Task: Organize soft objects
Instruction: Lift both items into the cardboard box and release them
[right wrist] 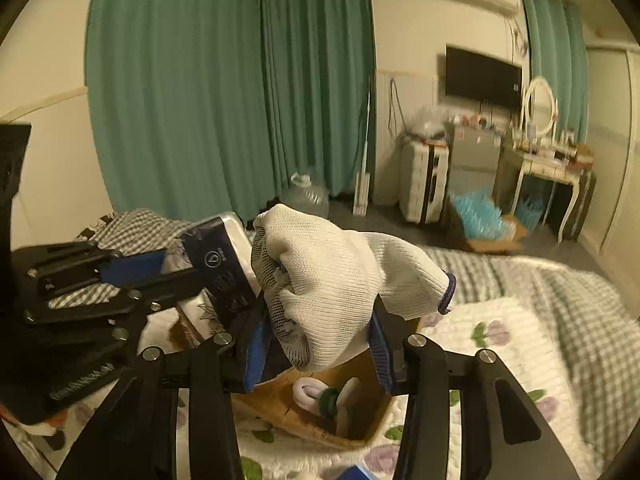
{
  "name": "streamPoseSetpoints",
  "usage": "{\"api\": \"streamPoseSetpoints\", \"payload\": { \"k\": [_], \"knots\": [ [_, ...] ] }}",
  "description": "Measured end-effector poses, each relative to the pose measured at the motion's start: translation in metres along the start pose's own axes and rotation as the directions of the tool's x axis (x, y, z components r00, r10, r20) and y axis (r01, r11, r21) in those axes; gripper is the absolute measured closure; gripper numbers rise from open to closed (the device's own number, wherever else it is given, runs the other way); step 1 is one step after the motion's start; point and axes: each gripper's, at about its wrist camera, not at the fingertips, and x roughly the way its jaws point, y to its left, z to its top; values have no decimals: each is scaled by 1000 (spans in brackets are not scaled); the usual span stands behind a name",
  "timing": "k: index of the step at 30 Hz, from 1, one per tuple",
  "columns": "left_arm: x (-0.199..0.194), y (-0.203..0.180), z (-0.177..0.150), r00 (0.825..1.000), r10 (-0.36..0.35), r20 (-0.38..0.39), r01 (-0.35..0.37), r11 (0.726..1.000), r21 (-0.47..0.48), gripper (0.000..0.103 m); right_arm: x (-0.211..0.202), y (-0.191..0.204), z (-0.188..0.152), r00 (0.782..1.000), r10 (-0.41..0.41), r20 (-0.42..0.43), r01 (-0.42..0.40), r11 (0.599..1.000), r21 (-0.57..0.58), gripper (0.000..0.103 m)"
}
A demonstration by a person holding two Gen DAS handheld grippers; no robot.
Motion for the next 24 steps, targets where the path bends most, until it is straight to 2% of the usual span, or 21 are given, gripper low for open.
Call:
{"api": "streamPoseSetpoints", "payload": {
  "k": [2,4,7,8,10,13,15,20,22,24],
  "knots": [
    [27,1,-6,1000,10,-23,-10,1000,10,76,19,-7,-5,1000,8,-14,-8,1000,9,55],
    [48,0,-13,999,28,-31,-27,999,42,74,35,-12,-9,1000,4,-20,-4,1000,6,50],
    [67,0,-20,998,46,-44,-42,996,81,66,45,-19,-15,1000,-5,-20,5,1000,3,21],
    [69,0,-21,998,56,-43,-52,995,84,65,44,-20,-15,1000,-13,-6,13,1000,6,20],
    [74,3,-22,995,92,-30,-89,993,81,50,41,-24,-16,1000,-18,12,18,1000,18,19],
    [73,11,-20,992,123,-17,-122,991,51,45,27,-30,-9,999,-26,40,24,999,47,13],
    [66,14,-18,990,142,1,-142,989,42,45,13,-33,-1,998,-20,51,17,998,52,9],
    [16,11,-1,980,180,81,-183,983,33,44,-38,-23,25,992,-54,110,53,998,18,6],
    [-17,8,6,972,195,128,-200,980,24,32,-70,-18,35,987,-62,146,61,998,8,4],
    [-45,4,10,965,204,165,-208,978,9,31,-99,-16,42,983,-64,173,64,998,4,2]
  ]
}}
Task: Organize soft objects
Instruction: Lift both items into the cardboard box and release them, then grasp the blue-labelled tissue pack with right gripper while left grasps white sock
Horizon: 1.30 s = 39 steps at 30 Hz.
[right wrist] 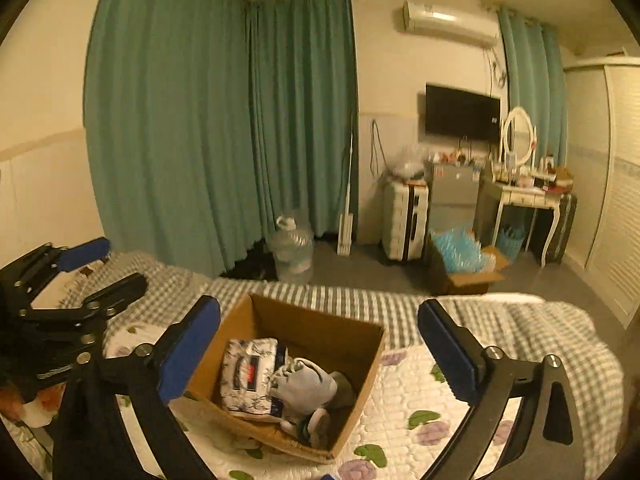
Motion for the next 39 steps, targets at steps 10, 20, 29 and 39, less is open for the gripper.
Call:
{"api": "streamPoseSetpoints", "payload": {
  "k": [10,20,29,39],
  "knots": [
    [-130,9,26,991,76,108,-61,990,-129,30,-98,-6,8,999,-40,19,41,997,-61,1],
    [-111,-31,-40,996,-78,-44,64,964,-258,30,-59,-10,-110,983,-9,-182,-31,975,-220,1],
    [-32,-89,-129,952,-76,-297,12,977,-212,30,16,-19,-212,924,-16,-383,-103,952,-289,1],
    [8,-108,-183,889,-57,-455,-32,982,-185,30,57,-18,-238,898,-9,-440,-157,927,-341,4]
  ]
}}
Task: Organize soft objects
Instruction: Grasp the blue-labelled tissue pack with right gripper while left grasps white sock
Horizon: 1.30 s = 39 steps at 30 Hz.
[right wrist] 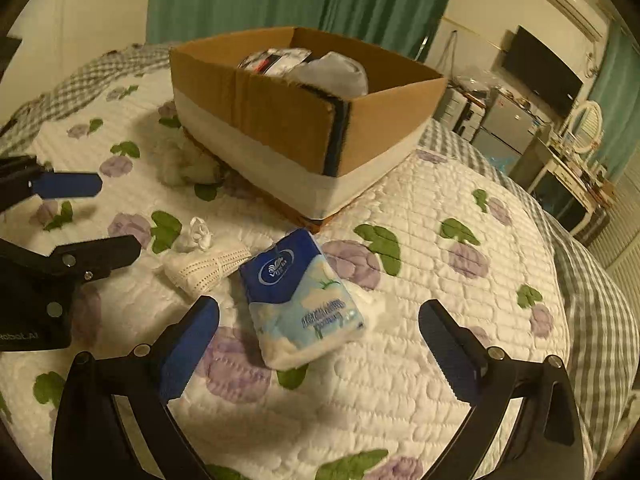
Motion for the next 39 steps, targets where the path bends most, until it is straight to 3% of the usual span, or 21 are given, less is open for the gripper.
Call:
{"api": "streamPoseSetpoints", "payload": {
  "k": [3,5,7,9,18,27,29,30,32,39],
  "knots": [
    [5,0,0,1000,-2,-7,2,1000,-1,30,14,6,1,1000,-4,-22,3,999,-44,7],
    [6,-1,-1,1000,-2,-9,2,1000,10,30,22,12,1,999,-8,-34,5,997,-74,25],
    [6,0,0,1000,11,-8,-11,1000,18,30,26,16,2,999,-26,-35,23,995,-96,28],
    [5,1,0,1000,22,-10,-21,1000,22,30,25,17,2,999,-47,-26,44,993,-108,41],
    [-9,-8,1,1000,2,0,-2,999,34,30,-26,-8,0,988,-79,132,74,996,47,43],
    [15,-55,9,996,-87,-19,88,991,99,34,-42,-53,-10,985,-80,150,43,970,240,43],
    [29,-62,11,996,-84,-35,87,991,98,40,-43,-60,-13,986,-75,151,32,962,270,43],
    [34,-65,12,996,-79,-42,82,992,94,55,-44,-65,-14,986,-71,153,24,957,290,43],
    [46,-67,15,995,-74,-62,79,993,82,64,-44,-72,-17,986,-70,153,17,946,322,43],
    [58,-58,19,990,-115,-77,120,990,67,68,-49,-78,-24,985,-76,156,13,929,369,43]
  ]
}}
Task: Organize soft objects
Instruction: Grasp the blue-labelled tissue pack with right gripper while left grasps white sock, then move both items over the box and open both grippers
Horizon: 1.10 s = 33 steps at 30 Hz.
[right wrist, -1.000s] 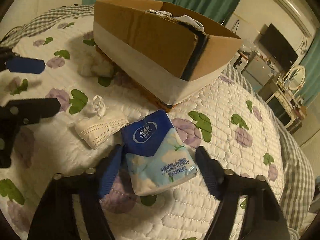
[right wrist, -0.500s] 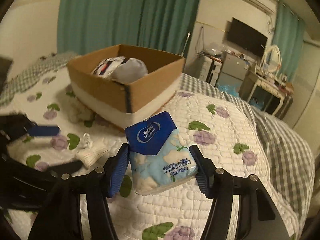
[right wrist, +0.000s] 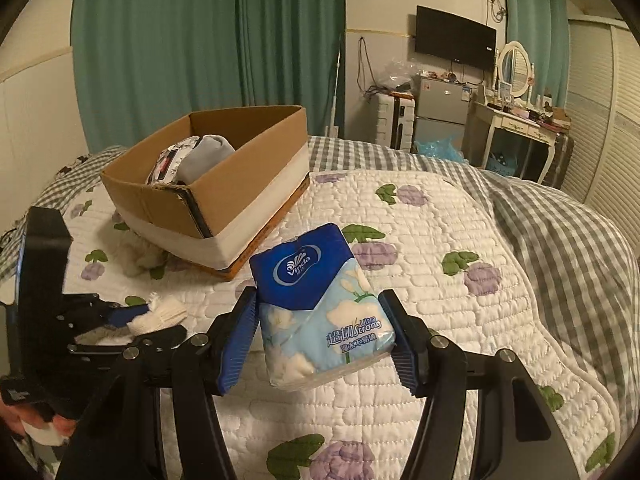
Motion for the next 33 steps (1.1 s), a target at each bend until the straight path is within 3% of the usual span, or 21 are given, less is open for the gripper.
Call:
{"api": "streamPoseSetpoints", "payload": {
  "k": [6,10,16,21,26,33],
  "knots": [
    [-25,15,-1,999,-18,36,17,1000,17,68,-16,9,1,1000,-12,18,12,1000,-4,43],
    [-59,22,8,995,-21,96,15,998,56,68,-39,21,22,998,-14,61,15,1000,-9,43],
    [-126,40,43,969,-8,248,-24,991,128,68,-64,50,85,988,24,151,-20,999,-32,43],
    [-155,62,88,942,-11,336,-40,989,145,68,-43,78,139,980,65,186,-56,997,-54,43],
    [-132,78,127,942,18,334,-74,985,156,68,18,91,169,984,89,157,-88,996,-15,43],
    [-57,97,158,959,53,278,-96,985,144,66,99,93,173,997,50,57,-50,999,-7,41]
  ]
}}
